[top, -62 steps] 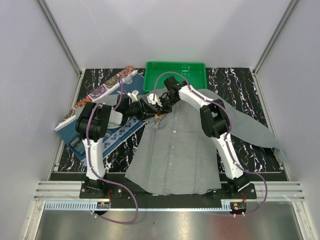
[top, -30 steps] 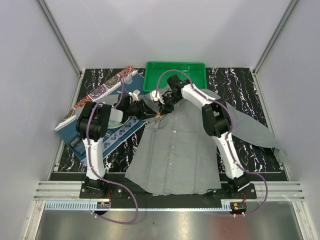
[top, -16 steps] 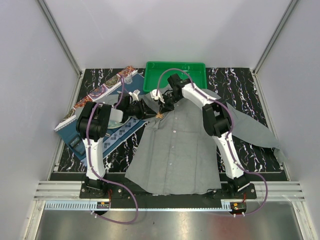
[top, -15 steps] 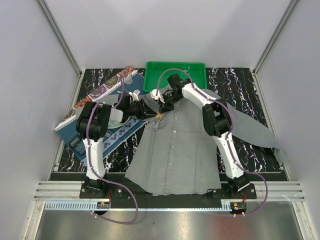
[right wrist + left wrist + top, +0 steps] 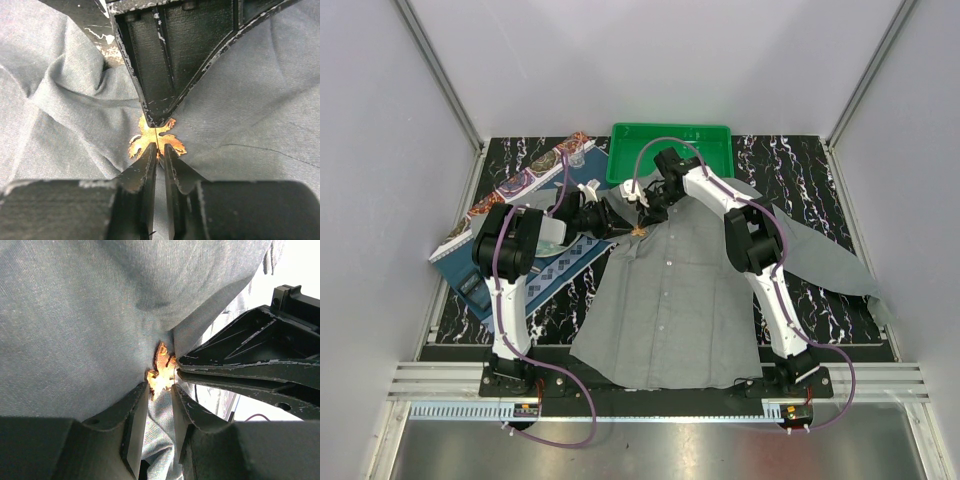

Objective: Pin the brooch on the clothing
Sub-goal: Pin the brooch onto the flattened clothing.

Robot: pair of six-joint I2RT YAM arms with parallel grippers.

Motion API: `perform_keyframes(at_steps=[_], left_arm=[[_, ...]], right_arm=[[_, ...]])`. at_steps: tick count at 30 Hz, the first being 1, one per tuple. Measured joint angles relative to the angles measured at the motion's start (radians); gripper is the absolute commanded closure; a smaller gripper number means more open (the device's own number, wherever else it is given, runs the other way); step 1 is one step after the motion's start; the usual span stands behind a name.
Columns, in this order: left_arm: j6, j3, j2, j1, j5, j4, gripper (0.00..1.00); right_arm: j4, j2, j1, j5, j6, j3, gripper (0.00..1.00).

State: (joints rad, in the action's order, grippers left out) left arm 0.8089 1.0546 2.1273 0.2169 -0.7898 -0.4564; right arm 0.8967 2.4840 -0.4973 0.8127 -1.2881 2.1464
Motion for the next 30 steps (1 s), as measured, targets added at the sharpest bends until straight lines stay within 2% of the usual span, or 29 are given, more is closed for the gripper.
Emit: perform_keyframes(at_steps=[14, 30], left_arm=[[-0.008, 0.011, 0.000, 0.000, 0.000, 0.020, 0.68], [-0.016, 0.011, 0.000, 0.000, 0.000, 0.022, 0.68]], right_arm=[[0.028, 0.002, -0.005, -0.008, -0.035, 0.000, 0.88], [0.022, 0.003, -0.011, -0.010, -0.033, 0.003, 0.86]])
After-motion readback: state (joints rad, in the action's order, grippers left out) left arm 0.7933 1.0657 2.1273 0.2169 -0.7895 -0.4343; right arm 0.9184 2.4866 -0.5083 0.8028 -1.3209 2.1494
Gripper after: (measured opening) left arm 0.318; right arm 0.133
